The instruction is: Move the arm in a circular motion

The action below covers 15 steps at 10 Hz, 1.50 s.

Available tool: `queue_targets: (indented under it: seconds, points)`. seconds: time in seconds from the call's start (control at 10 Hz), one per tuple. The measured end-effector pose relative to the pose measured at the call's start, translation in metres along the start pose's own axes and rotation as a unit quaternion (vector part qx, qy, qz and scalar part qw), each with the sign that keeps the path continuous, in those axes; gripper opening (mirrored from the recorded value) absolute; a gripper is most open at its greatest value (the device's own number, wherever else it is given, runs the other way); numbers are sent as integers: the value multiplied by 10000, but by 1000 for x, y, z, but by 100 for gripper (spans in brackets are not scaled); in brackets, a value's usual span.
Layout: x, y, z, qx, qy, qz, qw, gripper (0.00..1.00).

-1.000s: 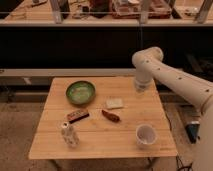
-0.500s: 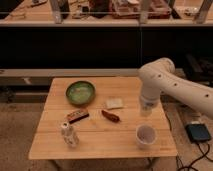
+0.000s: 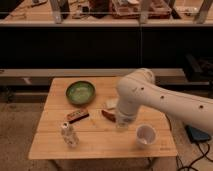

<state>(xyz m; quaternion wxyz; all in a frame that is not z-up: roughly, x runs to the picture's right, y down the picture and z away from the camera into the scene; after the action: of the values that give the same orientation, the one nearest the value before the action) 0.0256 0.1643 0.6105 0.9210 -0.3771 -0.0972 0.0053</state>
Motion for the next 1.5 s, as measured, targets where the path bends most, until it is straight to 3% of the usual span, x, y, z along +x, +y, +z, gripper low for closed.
queue_targets:
  seconds: [0.2,0.3,0.5,0.6,0.8,0.9,1.0,1.1,1.3,1.5]
  points:
    - [-52,-13,1,27,-289,-420,9987,0]
    - [-83,-43,6,109,-437,-676,9967,0]
    - [-98,-91,18,277,-460,-819,9952,0]
    - [-100,-132,25,440,-477,-861,9942,0]
    - [-88,-183,29,681,-391,-824,9935,0]
    - [-72,-211,29,824,-266,-754,9934,0]
    - [-37,-242,26,937,-21,-527,9942,0]
    - [-15,-251,25,942,129,-378,9947,0]
    - [78,-259,22,878,614,308,9938,0]
    - [138,-246,15,836,847,808,9896,0]
